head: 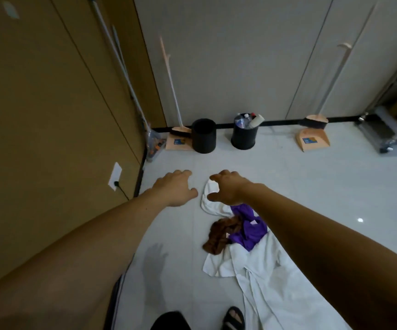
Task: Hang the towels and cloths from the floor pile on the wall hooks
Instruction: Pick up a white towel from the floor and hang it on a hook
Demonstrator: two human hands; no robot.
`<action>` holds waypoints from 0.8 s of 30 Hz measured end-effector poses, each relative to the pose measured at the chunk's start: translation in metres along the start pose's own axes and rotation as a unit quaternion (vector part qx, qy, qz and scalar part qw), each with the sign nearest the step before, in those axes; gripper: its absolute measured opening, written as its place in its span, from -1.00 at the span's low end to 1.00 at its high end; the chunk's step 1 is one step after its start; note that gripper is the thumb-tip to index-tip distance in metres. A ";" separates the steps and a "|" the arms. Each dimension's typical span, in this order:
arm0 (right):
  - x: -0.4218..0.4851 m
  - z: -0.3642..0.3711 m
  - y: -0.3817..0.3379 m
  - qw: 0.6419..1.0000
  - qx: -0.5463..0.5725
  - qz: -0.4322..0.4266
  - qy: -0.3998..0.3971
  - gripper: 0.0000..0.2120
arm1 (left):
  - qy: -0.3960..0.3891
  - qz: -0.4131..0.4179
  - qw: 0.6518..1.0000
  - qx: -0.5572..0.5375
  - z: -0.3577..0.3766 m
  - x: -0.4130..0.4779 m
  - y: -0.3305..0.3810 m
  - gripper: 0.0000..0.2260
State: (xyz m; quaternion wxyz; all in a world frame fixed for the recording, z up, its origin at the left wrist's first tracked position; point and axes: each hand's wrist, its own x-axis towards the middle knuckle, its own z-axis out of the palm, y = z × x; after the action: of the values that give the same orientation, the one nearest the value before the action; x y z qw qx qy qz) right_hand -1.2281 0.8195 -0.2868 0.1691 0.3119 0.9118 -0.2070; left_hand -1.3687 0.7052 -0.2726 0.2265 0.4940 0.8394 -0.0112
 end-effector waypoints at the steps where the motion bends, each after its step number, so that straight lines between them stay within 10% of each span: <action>1: 0.004 0.007 0.014 1.000 0.010 0.023 -0.009 -0.30 | -0.015 0.013 1.000 0.009 0.012 0.018 0.005 -0.37; 24: -0.021 0.400 0.235 0.847 0.327 0.406 -0.105 -0.49 | -0.281 0.286 0.902 0.160 0.410 0.211 0.162 -0.47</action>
State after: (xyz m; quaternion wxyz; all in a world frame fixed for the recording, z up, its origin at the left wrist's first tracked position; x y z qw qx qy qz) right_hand -0.9910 0.7852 -0.6840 0.2210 0.6681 0.5599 -0.4374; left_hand -1.1688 0.8625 -0.6902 0.3645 0.7190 0.5498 -0.2187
